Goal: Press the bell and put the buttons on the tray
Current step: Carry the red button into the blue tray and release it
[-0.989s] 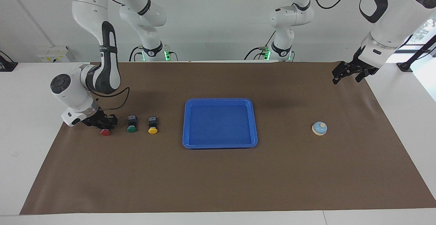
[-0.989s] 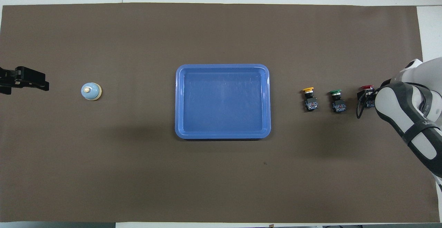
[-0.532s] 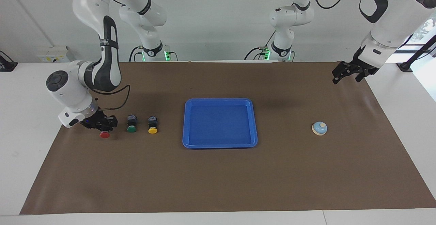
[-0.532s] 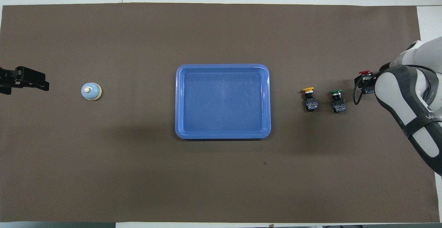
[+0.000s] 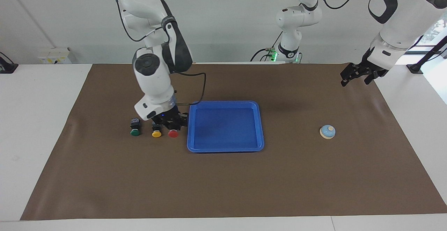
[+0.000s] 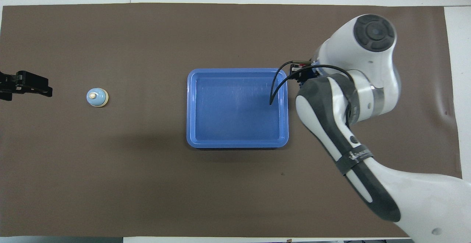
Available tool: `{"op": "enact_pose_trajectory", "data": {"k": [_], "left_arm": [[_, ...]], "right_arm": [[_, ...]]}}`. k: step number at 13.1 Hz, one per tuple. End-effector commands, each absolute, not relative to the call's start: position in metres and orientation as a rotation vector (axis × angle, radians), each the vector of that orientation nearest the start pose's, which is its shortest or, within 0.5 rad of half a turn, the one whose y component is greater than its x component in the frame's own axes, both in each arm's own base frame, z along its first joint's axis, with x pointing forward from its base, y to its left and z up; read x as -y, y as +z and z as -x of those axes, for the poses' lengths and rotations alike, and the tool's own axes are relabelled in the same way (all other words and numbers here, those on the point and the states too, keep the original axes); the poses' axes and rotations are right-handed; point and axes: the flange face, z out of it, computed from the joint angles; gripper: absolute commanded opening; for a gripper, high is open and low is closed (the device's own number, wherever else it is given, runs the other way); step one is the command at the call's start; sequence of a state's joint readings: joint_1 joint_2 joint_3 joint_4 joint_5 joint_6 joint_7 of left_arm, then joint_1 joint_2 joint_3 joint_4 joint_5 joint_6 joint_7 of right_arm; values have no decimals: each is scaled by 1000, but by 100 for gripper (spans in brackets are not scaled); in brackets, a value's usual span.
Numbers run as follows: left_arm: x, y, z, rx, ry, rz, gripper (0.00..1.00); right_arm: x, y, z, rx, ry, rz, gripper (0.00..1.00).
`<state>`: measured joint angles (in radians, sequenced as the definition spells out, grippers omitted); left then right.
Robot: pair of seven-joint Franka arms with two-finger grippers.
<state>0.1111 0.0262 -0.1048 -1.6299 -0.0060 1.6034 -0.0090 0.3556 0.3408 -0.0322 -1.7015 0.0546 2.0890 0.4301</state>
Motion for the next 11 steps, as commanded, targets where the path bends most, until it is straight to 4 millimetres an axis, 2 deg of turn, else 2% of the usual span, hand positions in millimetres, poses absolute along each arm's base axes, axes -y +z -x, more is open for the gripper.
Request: {"op": "enact_pose_trajectory", "data": {"k": [1, 2, 3, 6, 7, 8, 9, 11], "left_arm": [[-5, 590, -562, 23, 92, 3160, 100], [-5, 590, -562, 23, 92, 3160, 100], [-5, 590, -562, 23, 92, 3160, 100], [-5, 590, -562, 23, 92, 3160, 100], [-5, 590, -562, 23, 92, 3160, 100], [-5, 590, -562, 23, 92, 3160, 100], [-5, 590, -562, 23, 92, 3160, 100], [-5, 590, -562, 23, 92, 3160, 100]], "right_arm": [[-255, 372, -625, -206, -76, 3068, 0], [-290, 354, -616, -208, -98, 3063, 0], [-291, 343, -618, -231, -108, 3066, 0], [-289, 328, -614, -252, -73, 3075, 0], [-287, 321, -611, -256, -61, 3079, 26], [-288, 317, -607, -253, -64, 3078, 67], [-290, 318, -605, -248, -67, 3078, 100], [-289, 329, -610, -252, -76, 3072, 100]]}}
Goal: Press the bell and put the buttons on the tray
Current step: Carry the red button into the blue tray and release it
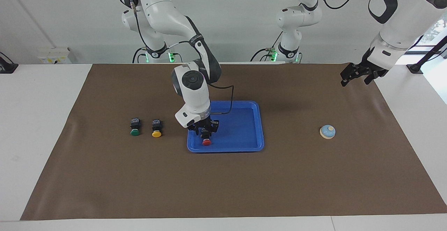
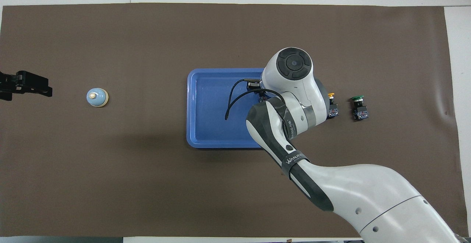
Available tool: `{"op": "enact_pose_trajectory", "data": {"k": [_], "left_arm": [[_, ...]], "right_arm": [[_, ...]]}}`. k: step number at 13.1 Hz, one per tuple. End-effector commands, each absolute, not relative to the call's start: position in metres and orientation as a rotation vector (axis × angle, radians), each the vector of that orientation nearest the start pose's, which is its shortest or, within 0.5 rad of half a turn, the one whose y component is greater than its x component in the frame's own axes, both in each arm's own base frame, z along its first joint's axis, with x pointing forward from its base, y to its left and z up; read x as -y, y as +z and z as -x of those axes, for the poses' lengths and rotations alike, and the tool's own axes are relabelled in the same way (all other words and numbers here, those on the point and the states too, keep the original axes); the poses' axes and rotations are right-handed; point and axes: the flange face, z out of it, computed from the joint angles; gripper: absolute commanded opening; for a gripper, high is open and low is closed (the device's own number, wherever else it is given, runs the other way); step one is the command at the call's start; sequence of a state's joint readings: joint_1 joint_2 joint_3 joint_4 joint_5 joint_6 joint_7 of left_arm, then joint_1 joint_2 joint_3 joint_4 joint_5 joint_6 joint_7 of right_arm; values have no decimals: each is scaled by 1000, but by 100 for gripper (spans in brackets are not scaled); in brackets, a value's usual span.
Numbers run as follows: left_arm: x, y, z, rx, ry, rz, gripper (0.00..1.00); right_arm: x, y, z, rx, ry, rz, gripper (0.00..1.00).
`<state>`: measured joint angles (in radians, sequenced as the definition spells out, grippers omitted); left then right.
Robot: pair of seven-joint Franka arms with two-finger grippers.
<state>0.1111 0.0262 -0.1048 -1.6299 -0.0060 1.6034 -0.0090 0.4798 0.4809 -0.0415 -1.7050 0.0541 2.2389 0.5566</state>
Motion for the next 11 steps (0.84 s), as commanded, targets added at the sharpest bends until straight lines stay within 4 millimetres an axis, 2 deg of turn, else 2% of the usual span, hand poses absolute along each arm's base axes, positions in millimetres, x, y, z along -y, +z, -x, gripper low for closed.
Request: {"op": "enact_pose_trajectory", "data": {"k": [1, 2, 4, 5, 7, 9, 11], "left_arm": [[-5, 590, -562, 23, 92, 3160, 100], [-5, 590, -562, 23, 92, 3160, 100], [-5, 590, -562, 23, 92, 3160, 100], [-5, 590, -562, 23, 92, 3160, 100], [-5, 590, -562, 23, 92, 3160, 100], [-5, 590, -562, 23, 92, 3160, 100], [-5, 590, -562, 23, 92, 3160, 100]], "right_arm": [[-282, 338, -616, -265, -82, 3071, 100], [-267, 349, -622, -272, -81, 3078, 100], [-217, 371, -632, -218, -97, 3084, 100], [-185, 370, -634, -193, -78, 3094, 100], [-103, 368, -640, -179, -69, 3103, 100], [-45, 369, -643, 8, -61, 3115, 100], [-3, 353, -630, 42, -21, 3118, 100]]}}
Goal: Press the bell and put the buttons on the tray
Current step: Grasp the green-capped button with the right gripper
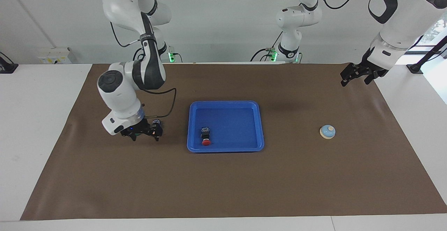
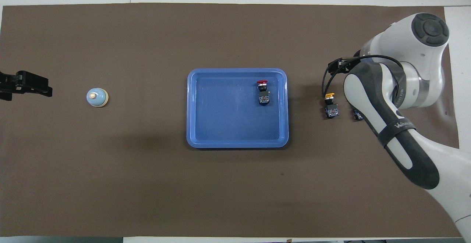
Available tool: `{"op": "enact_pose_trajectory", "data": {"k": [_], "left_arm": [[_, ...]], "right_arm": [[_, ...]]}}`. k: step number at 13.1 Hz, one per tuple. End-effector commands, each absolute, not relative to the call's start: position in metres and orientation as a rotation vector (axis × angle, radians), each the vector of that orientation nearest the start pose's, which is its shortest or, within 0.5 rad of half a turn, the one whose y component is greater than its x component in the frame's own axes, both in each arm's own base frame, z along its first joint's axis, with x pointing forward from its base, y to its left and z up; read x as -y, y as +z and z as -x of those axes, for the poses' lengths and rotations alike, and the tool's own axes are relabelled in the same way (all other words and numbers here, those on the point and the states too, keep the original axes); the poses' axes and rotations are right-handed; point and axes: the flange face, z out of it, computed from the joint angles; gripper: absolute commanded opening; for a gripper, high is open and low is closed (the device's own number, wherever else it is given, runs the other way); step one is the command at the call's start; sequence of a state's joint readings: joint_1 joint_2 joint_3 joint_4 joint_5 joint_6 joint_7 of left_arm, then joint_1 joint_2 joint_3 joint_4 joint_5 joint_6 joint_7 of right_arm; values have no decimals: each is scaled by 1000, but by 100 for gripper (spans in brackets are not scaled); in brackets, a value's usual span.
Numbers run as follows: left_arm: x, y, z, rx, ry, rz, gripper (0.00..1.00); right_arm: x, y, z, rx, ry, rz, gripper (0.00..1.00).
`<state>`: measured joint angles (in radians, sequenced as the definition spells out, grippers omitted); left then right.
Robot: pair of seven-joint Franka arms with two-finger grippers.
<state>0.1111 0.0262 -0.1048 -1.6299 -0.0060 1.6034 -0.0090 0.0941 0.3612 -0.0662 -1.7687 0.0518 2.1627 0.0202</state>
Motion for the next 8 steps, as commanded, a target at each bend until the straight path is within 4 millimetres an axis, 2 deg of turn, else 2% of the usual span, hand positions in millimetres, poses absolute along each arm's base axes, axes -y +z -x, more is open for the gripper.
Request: {"op": "enact_pose_trajectory", "data": {"k": [1, 4, 8], "left_arm": [[-5, 590, -562, 23, 92, 3160, 100], [-5, 590, -562, 23, 92, 3160, 100], [-5, 590, -562, 23, 92, 3160, 100]], "right_arm": [[11, 346, -624, 31, -12, 3118, 100], [12, 320, -598, 43, -48, 3120, 100], [17, 306, -587, 122, -30, 3119, 100]]}}
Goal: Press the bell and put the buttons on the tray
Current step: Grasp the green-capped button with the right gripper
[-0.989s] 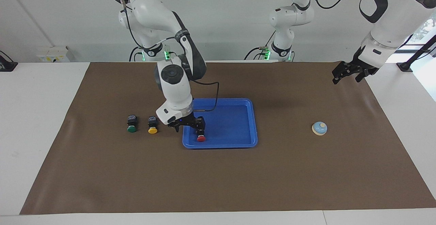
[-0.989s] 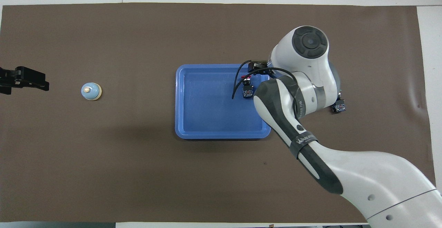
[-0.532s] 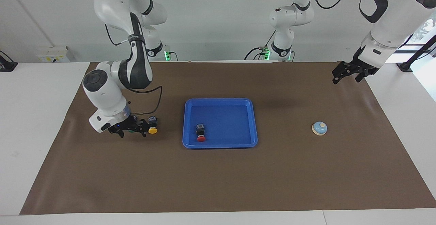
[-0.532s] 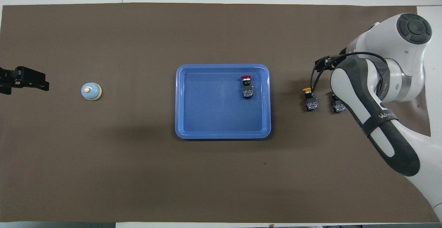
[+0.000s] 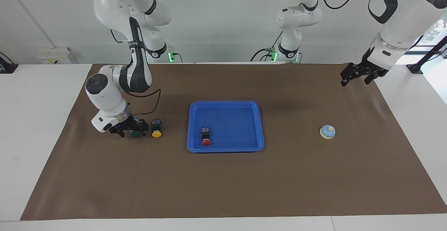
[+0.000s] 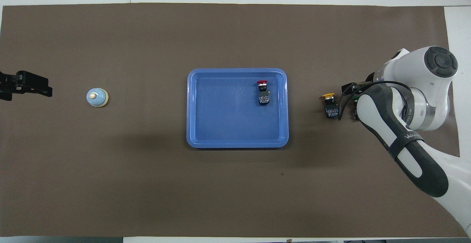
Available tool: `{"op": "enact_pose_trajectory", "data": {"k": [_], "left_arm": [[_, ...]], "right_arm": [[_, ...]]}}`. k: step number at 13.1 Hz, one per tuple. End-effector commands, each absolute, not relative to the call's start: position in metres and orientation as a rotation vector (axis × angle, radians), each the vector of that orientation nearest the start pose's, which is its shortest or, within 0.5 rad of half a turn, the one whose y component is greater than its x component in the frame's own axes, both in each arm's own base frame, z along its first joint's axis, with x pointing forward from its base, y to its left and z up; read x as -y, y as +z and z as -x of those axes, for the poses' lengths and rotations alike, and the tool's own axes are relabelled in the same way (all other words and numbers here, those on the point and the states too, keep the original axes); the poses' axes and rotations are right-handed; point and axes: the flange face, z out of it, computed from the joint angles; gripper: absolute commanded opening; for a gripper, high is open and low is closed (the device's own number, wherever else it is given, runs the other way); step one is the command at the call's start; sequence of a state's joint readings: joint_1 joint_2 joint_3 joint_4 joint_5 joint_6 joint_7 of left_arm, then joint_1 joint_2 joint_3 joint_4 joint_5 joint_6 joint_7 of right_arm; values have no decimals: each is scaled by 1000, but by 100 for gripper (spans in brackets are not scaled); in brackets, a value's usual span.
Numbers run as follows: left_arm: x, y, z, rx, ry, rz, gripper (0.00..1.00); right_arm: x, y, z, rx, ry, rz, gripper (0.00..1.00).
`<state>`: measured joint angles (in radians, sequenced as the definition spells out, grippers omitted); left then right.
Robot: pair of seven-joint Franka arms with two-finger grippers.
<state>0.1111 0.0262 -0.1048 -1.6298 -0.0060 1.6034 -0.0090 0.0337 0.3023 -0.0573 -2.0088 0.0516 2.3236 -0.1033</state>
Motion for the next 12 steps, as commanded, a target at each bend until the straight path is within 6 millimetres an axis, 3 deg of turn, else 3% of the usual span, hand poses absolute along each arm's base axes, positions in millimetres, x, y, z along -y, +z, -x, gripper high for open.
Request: {"op": "enact_pose_trajectory", "data": {"k": [1, 4, 5, 6, 7, 8, 9, 12], "left_arm": [[-5, 590, -562, 23, 89, 3160, 100], [-5, 590, -562, 23, 92, 3160, 100], [-5, 590, -562, 23, 92, 3160, 100], [-5, 590, -562, 23, 92, 3160, 100], [-5, 590, -562, 23, 92, 3160, 100], [-5, 590, -562, 23, 92, 3160, 100], [-5, 590, -562, 23, 92, 3160, 100], [-5, 590, -562, 23, 92, 3160, 100]], "right_arm": [[20, 301, -583, 112, -25, 3119, 100], [17, 282, -571, 110, -75, 3124, 100], [17, 283, -571, 115, -80, 3124, 91], [17, 283, -571, 115, -82, 3124, 66], [18, 283, -571, 117, -82, 3124, 32], [19, 283, -571, 112, -87, 3124, 6], [19, 282, -571, 110, -85, 3125, 0], [21, 287, -575, 96, -101, 3125, 0]]}}
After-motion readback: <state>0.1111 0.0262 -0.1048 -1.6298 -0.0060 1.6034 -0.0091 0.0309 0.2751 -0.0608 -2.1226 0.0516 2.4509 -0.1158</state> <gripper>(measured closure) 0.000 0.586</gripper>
